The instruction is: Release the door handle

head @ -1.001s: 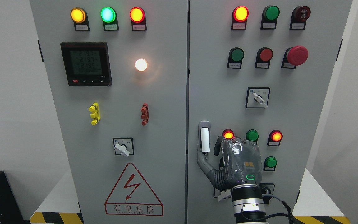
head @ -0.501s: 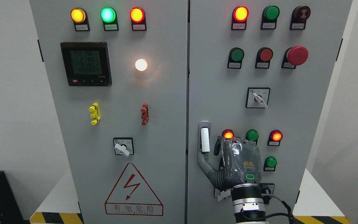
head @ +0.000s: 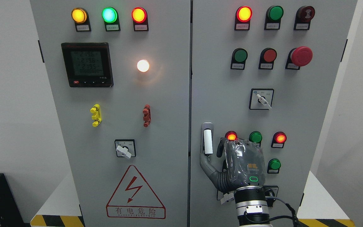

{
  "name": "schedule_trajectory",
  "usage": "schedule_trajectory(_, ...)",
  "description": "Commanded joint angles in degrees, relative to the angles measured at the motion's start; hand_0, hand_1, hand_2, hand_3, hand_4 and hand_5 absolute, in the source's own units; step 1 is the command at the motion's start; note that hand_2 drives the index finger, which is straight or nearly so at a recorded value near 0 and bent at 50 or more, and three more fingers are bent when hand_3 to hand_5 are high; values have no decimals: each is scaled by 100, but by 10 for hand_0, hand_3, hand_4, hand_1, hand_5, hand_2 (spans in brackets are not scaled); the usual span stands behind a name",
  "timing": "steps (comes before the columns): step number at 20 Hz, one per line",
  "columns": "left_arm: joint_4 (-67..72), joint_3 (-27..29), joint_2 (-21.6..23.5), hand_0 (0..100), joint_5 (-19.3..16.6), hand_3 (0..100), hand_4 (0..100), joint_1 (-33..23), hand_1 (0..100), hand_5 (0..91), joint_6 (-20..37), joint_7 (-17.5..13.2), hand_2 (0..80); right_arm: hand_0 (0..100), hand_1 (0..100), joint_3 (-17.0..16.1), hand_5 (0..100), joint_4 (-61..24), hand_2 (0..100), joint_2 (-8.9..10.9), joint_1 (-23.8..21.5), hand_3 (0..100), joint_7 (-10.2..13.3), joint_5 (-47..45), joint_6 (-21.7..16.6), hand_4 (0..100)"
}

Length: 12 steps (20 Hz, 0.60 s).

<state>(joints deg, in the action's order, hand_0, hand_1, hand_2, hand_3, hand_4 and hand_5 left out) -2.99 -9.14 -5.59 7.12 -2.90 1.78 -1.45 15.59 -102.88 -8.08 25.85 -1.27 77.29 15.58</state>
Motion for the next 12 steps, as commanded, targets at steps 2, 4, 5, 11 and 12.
schedule_trajectory(2,0,0,-3,0,0,107,4,0,0,0,-20,-5,43,367,372,-4,750,-4,703,-1,-1,962,21,-3,-2,795)
schedule_trajectory(4,0,0,5,0,0,106,4,0,0,0,-11,-5,43,371,370,-21,750,-4,703,-1,-1,962,21,6,-2,797)
schedule_trajectory(5,0,0,5,0,0,106,4,0,0,0,-11,-5,43,371,369,-21,750,-4,703,-1,-1,962,21,6,-2,797)
schedule_trajectory(11,0,0,5,0,0,103,4,0,0,0,-11,-5,42,380,371,-39,750,-4,702,-1,-10,962,21,-3,-2,798)
schedule_trajectory(12,0,0,-3,0,0,104,4,0,0,0,-11,-5,42,381,373,-39,751,-4,702,-1,-10,962,21,-3,-2,798)
